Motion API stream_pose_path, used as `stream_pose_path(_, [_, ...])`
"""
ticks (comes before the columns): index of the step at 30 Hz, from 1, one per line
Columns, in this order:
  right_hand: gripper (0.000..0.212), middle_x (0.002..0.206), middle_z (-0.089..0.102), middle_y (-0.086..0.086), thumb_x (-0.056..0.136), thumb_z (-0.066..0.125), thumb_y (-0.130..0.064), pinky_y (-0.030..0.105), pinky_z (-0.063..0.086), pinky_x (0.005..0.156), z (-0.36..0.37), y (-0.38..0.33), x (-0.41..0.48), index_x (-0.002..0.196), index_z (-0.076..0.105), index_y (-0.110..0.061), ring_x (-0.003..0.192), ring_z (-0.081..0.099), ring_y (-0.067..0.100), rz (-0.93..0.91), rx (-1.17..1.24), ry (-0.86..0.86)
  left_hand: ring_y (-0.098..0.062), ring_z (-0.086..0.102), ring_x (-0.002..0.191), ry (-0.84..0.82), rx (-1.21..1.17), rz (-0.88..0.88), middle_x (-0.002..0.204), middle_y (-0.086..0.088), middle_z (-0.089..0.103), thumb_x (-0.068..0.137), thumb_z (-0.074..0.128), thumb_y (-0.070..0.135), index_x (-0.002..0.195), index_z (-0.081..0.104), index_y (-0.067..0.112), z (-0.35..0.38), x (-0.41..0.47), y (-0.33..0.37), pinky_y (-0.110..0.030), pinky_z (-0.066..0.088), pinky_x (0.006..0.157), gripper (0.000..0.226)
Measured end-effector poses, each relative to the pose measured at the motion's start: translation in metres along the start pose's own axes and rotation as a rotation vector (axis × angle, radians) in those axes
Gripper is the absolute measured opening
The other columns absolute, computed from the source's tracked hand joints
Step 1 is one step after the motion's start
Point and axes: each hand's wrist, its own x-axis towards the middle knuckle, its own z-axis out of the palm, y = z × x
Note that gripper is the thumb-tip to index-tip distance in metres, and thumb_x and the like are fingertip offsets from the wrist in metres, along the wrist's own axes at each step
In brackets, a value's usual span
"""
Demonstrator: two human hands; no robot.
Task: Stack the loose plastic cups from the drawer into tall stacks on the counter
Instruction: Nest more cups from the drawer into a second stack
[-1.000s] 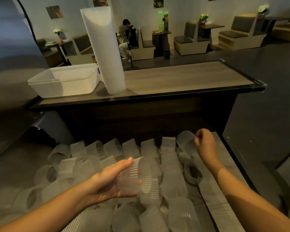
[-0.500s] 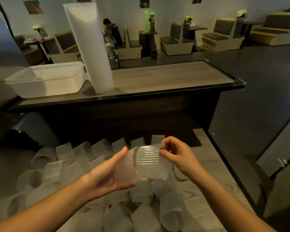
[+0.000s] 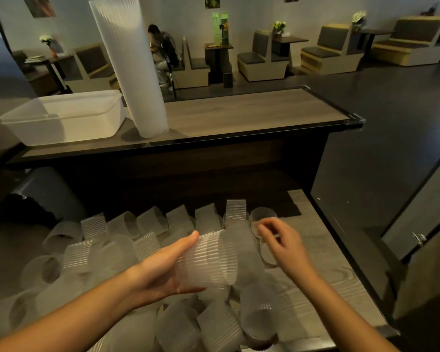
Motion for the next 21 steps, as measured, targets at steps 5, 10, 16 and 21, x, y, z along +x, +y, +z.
stream_pose_path(5, [0.044, 0.119, 0.051, 0.005, 0.085, 0.062, -0.03, 0.027, 0.048, 0.076, -0.019, 0.073, 0.026, 0.123, 0.045, -0.017, 0.102, 0.054, 0.017, 0.447, -0.169, 0.104, -0.04, 0.053, 0.115, -0.002, -0.019, -0.026, 0.131, -0.025, 0.048, 0.062, 0.071, 0.051, 0.121, 0.056, 0.015, -0.001, -0.004, -0.007, -0.044, 0.056, 0.077, 0.071])
stream_pose_path(10, [0.042, 0.109, 0.055, 0.01, 0.082, 0.065, -0.022, 0.033, 0.05, 0.072, -0.011, 0.106, 0.035, 0.117, 0.046, -0.011, 0.09, 0.058, 0.021, 0.59, -0.182, 0.067, -0.04, 0.053, 0.112, -0.002, -0.026, -0.044, 0.129, -0.025, 0.048, 0.068, 0.059, 0.041, 0.119, 0.055, 0.015, 0.005, -0.011, -0.008, -0.04, 0.059, 0.068, 0.057])
stream_pose_path(16, [0.012, 0.088, 0.058, 0.011, 0.091, 0.051, -0.014, 0.032, 0.045, 0.069, -0.015, 0.106, 0.028, 0.099, 0.056, -0.007, 0.081, 0.056, 0.022, 0.601, -0.02, 0.086, -0.042, 0.051, 0.113, -0.014, -0.089, -0.041, 0.133, -0.027, 0.043, 0.061, 0.074, 0.047, 0.124, 0.053, 0.013, -0.002, -0.013, -0.011, -0.039, 0.058, 0.062, 0.075])
stream_pose_path(21, [0.006, 0.093, 0.059, 0.011, 0.09, 0.052, -0.015, 0.025, 0.044, 0.065, -0.021, 0.054, 0.013, 0.093, 0.057, -0.014, 0.08, 0.056, 0.019, 0.422, 0.271, 0.114, -0.042, 0.053, 0.11, -0.011, -0.138, -0.036, 0.134, -0.027, 0.043, 0.07, 0.062, 0.04, 0.126, 0.051, 0.013, -0.002, -0.01, -0.013, -0.039, 0.058, 0.059, 0.063])
